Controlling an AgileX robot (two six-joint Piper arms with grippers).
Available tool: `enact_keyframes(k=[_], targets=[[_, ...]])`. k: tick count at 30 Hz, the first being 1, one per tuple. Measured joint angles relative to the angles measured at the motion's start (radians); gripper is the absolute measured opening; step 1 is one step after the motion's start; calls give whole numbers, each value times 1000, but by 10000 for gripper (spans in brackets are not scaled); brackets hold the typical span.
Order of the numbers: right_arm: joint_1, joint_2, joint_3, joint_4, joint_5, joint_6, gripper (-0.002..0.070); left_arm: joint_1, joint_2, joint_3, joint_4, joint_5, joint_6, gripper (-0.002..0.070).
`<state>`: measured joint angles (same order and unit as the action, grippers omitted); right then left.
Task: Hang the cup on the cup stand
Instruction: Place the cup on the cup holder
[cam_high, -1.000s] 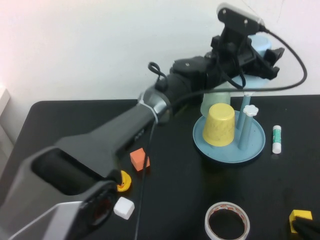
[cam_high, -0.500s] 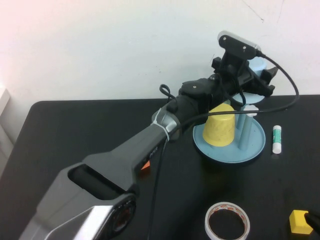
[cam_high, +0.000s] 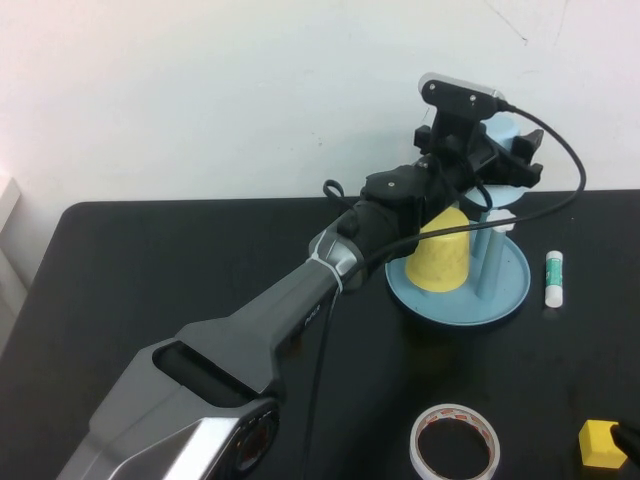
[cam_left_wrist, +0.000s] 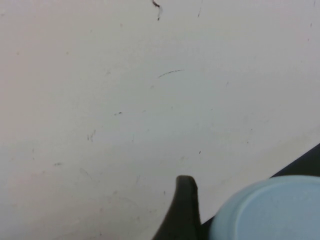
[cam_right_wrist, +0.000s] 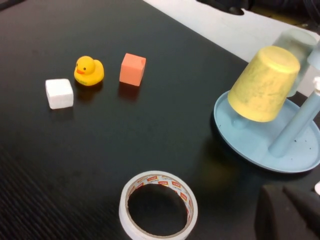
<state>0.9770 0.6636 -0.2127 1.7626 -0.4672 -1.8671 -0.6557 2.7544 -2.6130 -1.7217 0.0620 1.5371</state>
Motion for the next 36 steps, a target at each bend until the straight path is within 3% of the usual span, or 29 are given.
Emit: enact_keyframes(k=[18, 27, 32, 36], targets=[[0, 0, 0, 2, -28, 0, -1, -14, 25, -75, 0, 25, 0, 556], [0, 0, 0, 5, -30, 0, -1, -27, 57, -76, -9, -75, -32, 555], [0, 0, 0, 5, -30, 7, -1, -28, 57, -77, -12, -62, -32, 664], [0, 0, 0, 5, -30, 21, -1, -28, 57, -80, -14, -52, -28, 687]])
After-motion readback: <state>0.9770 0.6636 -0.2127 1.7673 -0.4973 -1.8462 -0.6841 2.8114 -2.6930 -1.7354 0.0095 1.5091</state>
